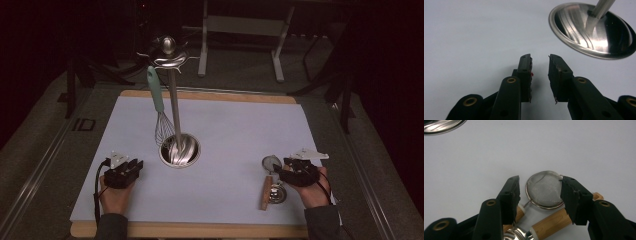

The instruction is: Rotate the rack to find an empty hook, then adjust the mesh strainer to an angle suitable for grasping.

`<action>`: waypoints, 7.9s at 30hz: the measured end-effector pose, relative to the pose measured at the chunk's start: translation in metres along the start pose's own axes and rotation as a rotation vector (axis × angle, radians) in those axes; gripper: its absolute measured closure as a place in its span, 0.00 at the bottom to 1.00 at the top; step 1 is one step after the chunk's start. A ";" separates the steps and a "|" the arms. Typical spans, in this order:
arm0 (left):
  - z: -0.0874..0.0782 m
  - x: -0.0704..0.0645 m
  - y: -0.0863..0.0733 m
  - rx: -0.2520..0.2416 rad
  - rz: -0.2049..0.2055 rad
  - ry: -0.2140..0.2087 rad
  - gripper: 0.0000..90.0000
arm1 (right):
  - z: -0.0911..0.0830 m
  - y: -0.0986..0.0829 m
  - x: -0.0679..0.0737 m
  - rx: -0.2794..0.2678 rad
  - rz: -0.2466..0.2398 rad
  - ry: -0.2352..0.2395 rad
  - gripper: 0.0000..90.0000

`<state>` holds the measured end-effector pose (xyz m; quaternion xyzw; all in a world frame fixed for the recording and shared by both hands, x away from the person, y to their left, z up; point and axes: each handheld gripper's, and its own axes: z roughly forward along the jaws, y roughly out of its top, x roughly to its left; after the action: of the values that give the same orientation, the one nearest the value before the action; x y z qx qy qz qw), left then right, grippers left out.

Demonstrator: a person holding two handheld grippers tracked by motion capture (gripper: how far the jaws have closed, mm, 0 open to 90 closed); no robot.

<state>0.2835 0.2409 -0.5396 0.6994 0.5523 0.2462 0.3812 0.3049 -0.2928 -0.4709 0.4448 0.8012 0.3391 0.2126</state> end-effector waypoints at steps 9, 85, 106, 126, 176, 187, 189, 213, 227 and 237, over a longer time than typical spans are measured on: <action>0.004 -0.002 0.000 0.030 0.016 0.011 0.75 | 0.001 -0.005 0.000 0.028 -0.017 -0.004 0.58; 0.005 -0.009 0.000 0.043 0.092 0.028 0.74 | 0.020 -0.009 -0.006 0.076 -0.039 -0.023 0.67; -0.001 -0.025 -0.002 -0.002 0.106 -0.045 0.79 | 0.037 -0.008 -0.004 0.116 -0.004 0.032 0.58; 0.008 -0.121 0.008 -0.012 0.398 -0.276 0.75 | 0.045 -0.001 0.026 0.102 -0.022 0.107 0.58; 0.039 -0.193 0.008 0.017 0.694 -0.358 0.82 | 0.039 0.001 0.016 0.055 0.019 0.151 0.56; 0.040 -0.192 0.009 0.020 0.686 -0.367 0.83 | 0.043 0.001 0.008 0.057 0.042 0.156 0.56; 0.040 -0.191 0.009 0.023 0.682 -0.371 0.83 | 0.043 0.001 0.009 0.057 0.041 0.156 0.56; 0.042 -0.181 0.014 0.039 0.535 -0.431 0.84 | 0.062 0.003 0.018 0.114 -0.015 0.110 0.72; 0.043 -0.174 0.016 0.062 0.512 -0.447 0.84 | 0.080 0.025 0.023 0.111 -0.027 0.094 0.86; 0.042 -0.171 0.015 0.064 0.517 -0.415 0.86 | 0.089 0.052 0.037 0.074 -0.059 0.114 0.85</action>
<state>0.2783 0.0640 -0.5395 0.8632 0.2745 0.1694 0.3883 0.3726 -0.2095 -0.4945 0.4086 0.8367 0.3278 0.1597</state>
